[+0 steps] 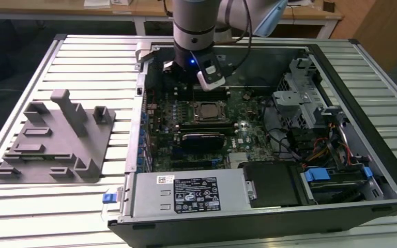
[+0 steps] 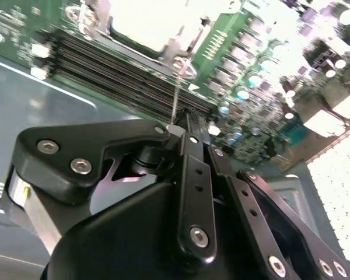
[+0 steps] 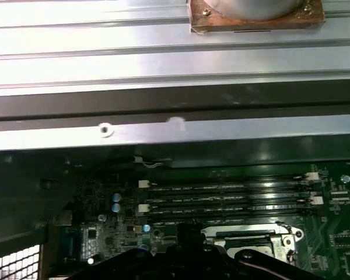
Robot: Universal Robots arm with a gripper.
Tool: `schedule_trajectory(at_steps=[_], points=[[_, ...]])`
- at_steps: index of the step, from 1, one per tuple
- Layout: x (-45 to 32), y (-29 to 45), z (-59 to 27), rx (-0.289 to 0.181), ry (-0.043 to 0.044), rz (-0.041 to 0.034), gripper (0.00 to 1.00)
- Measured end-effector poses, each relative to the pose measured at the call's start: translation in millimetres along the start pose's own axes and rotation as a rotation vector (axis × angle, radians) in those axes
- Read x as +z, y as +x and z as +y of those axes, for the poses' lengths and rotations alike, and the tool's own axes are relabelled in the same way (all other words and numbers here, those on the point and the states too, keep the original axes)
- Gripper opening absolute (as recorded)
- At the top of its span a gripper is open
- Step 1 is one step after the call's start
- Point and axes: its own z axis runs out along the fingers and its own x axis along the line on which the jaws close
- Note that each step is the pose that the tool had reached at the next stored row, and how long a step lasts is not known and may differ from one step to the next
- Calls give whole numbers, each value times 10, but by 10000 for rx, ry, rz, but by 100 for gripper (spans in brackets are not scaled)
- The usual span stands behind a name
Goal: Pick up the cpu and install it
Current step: 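Install the first cpu locking lever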
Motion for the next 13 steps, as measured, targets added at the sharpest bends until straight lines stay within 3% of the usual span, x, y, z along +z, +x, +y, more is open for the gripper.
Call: schedule_trajectory(at_steps=[6, 13], points=[[-2, -162, 9, -1, 1, 1, 11], [-1, -172, 8, -1, 1, -4, 11]])
